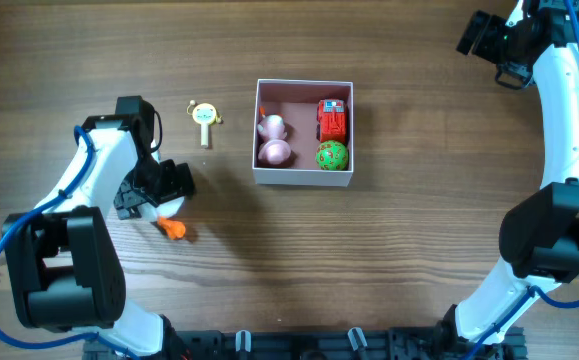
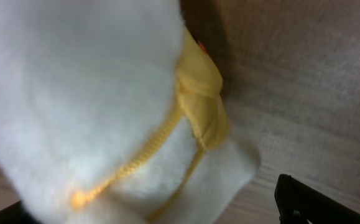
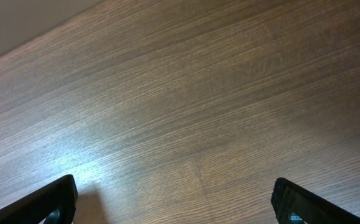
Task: Pack container
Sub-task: 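Lower the left gripper onto the white plush duck and grasp it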
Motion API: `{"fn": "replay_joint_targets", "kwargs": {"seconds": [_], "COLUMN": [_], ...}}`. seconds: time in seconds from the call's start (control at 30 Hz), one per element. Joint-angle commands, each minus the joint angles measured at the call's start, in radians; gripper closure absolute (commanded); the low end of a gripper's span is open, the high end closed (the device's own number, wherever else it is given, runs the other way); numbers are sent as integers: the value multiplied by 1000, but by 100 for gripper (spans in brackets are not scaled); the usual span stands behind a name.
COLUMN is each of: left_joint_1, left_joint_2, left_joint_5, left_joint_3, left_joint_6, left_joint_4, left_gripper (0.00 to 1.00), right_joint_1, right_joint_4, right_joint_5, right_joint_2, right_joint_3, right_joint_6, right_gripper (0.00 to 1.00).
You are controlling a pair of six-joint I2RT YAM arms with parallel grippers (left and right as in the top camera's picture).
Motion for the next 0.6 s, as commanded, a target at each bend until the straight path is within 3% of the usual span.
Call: {"fn": "replay_joint_targets", "kwargs": {"seconds": [0.0,0.57], "left_joint_1": [-7,-7], "left_joint_2": [4,4], "left_joint_5": [-6,-6], "left_joint_3": [-5,-9], "left_joint_6": [13,13], "left_joint_4": [47,140], "left_gripper": [0,0], "right_joint_1": [2,2], "right_joint_4": [2,2], "right_joint_5": [-13,-13], "right_joint_2": [-8,-8], "right_joint_3": [-2,-2], "right_joint_6": [-1,-2], "right_gripper": [0,0]}}
